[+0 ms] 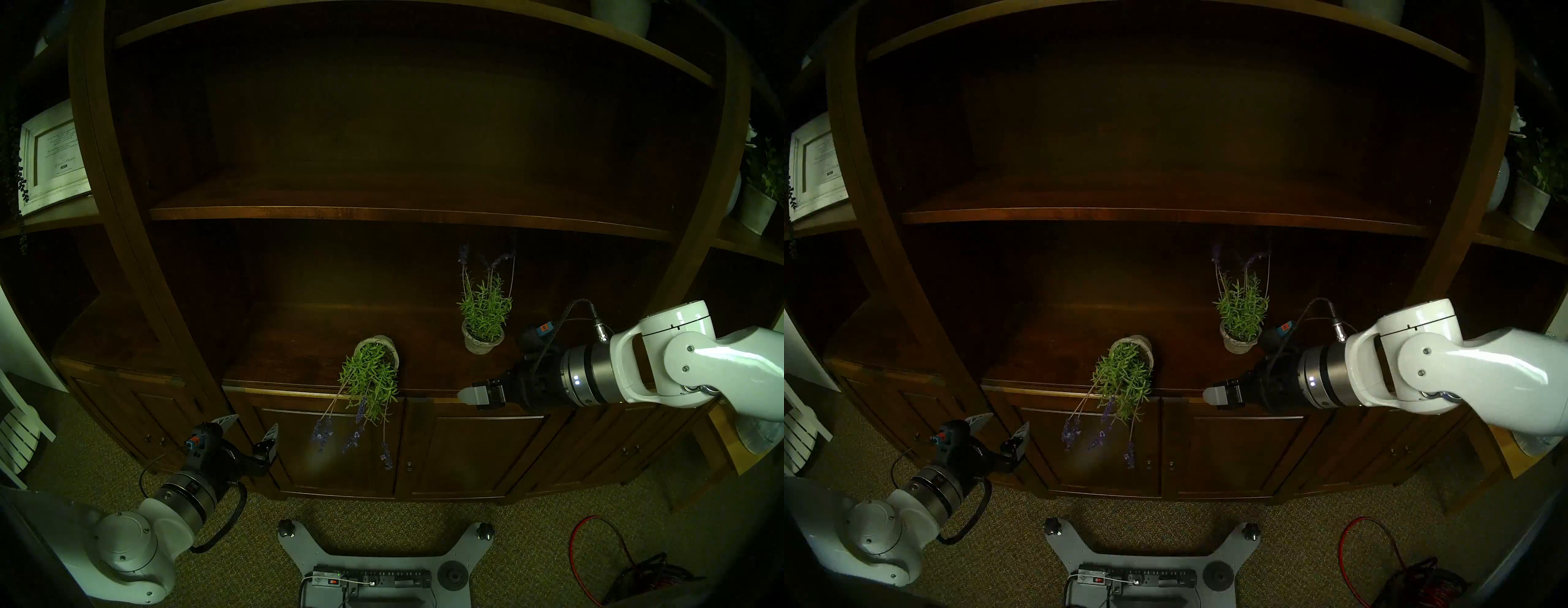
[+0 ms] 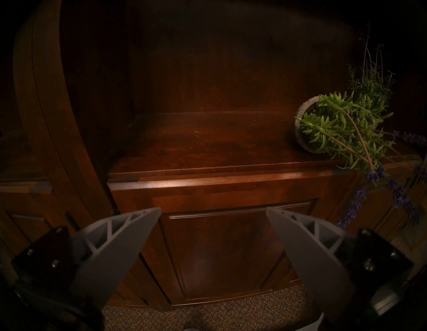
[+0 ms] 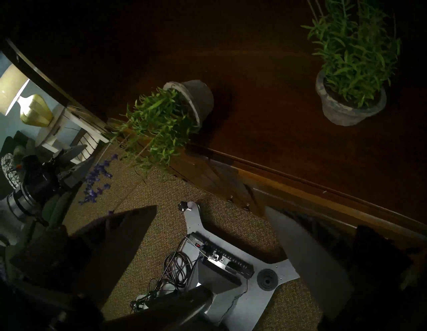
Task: Place the fake decorative plant upright
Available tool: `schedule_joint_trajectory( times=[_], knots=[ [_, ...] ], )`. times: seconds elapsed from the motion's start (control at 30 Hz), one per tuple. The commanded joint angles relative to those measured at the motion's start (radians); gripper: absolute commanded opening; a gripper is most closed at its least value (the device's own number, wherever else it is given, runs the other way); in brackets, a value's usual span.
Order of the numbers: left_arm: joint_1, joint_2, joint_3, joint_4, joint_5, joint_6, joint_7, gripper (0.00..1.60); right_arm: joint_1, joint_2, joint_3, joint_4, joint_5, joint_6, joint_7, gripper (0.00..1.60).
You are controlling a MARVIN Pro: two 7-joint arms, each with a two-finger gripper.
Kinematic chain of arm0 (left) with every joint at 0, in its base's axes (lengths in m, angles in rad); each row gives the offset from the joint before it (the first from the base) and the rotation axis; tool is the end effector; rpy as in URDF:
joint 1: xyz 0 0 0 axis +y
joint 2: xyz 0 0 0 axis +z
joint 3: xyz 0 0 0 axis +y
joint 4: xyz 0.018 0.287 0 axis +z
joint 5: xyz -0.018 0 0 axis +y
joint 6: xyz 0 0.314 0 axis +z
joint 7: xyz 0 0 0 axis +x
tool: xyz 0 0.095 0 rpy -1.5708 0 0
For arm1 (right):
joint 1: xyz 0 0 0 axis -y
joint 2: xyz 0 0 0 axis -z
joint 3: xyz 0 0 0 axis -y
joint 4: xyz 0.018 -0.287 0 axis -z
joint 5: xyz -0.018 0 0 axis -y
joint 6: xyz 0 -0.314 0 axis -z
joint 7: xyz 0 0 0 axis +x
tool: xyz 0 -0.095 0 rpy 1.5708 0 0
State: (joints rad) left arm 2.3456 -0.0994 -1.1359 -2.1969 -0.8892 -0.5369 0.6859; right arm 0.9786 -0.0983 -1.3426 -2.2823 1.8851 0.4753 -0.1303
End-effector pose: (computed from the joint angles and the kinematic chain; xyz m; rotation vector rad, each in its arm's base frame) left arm 0.1790 0.0902 -0.3083 2.5145 -0.1942 1.6929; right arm 0.2945 -0.0365 -0.1562 -2.4782 -0.4802 -0.7516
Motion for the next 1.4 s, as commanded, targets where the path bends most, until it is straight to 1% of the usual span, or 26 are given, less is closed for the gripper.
schedule_joint_trajectory(
  times=[0.0, 0.7, 1.37],
  knots=[
    [-0.011, -0.001, -0.010, -0.008, 0.002, -0.005, -0.001, 1.60, 0.030, -0.002, 0.006, 0.001, -0.038, -0.024, 0.049, 1.60],
    [-0.011, -0.001, -0.011, -0.008, 0.002, -0.004, -0.001, 1.60, 0.045, -0.002, -0.036, 0.026, -0.137, -0.078, 0.173, 1.60],
    [-0.012, -0.001, -0.011, -0.008, 0.002, -0.004, -0.001, 1.60, 0.060, -0.002, -0.088, 0.078, -0.226, -0.150, 0.318, 1.60]
  ],
)
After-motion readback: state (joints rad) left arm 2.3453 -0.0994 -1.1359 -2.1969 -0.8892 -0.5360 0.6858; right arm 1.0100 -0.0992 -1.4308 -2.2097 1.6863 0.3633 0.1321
